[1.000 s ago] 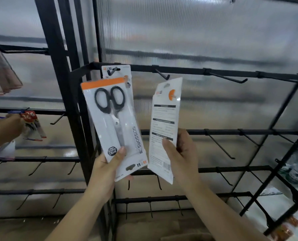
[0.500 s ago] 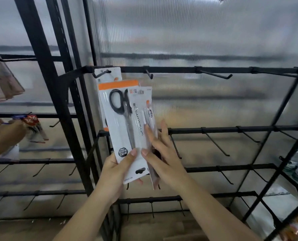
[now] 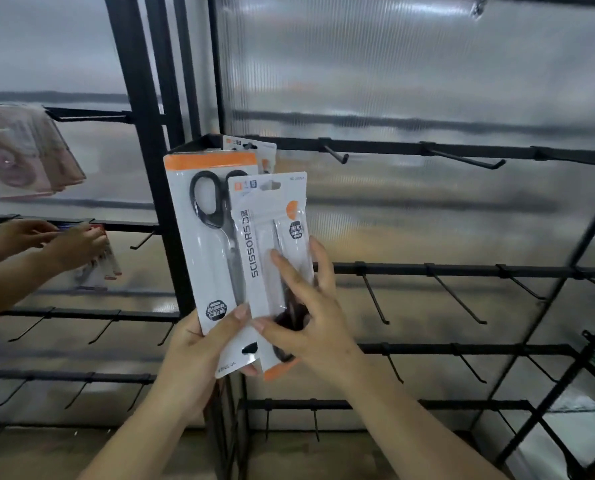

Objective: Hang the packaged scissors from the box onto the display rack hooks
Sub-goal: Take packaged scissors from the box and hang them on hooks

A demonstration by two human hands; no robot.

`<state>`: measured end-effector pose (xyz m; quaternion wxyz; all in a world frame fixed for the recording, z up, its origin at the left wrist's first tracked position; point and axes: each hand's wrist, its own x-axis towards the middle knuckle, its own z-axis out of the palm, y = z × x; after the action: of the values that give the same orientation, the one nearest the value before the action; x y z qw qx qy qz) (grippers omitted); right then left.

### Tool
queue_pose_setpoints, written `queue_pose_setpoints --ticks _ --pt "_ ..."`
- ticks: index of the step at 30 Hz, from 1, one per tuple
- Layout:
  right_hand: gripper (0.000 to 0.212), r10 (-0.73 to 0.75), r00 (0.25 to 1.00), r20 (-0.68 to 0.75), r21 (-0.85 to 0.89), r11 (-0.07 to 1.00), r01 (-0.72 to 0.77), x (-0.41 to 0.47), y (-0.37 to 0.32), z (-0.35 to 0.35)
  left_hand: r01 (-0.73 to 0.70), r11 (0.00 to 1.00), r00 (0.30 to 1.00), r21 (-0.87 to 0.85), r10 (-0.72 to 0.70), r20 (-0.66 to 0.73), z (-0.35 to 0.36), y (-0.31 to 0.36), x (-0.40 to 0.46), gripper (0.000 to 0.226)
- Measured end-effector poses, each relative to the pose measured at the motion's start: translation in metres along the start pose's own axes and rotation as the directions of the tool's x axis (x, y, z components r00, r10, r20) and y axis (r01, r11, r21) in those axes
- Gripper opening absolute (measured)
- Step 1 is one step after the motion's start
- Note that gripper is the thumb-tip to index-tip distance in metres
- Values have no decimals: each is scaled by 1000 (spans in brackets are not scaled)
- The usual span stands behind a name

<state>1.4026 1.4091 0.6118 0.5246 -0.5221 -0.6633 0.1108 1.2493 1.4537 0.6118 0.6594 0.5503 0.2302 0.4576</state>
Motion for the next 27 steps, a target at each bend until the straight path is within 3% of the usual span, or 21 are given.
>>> queue_pose_setpoints --ticks 4,6,8,15,22,27 --pt "93 -2 997 -77 -78 997 -4 11 -3 12 -36 999 996 35 38 -79 -26 9 1 40" --pt "99 26 996 -83 -71 997 -32 20 -9 15 -42 998 994 49 47 -103 -39 10 2 57" --pt "96 25 994 -106 -113 993 -37 31 -13 18 -42 997 992 59 49 -119 -48 11 2 66" --pt "88 70 984 -161 -218 970 -105 52 -22 27 -57 996 989 63 65 -130 -57 7 2 65" --pt "85 106 986 -128 -338 930 -144 56 -27 25 -52 998 991 28 55 -119 -57 10 4 62" --pt "85 127 984 -128 -325 932 -163 61 -28 24 -51 998 982 23 54 -181 -55 8 5 83"
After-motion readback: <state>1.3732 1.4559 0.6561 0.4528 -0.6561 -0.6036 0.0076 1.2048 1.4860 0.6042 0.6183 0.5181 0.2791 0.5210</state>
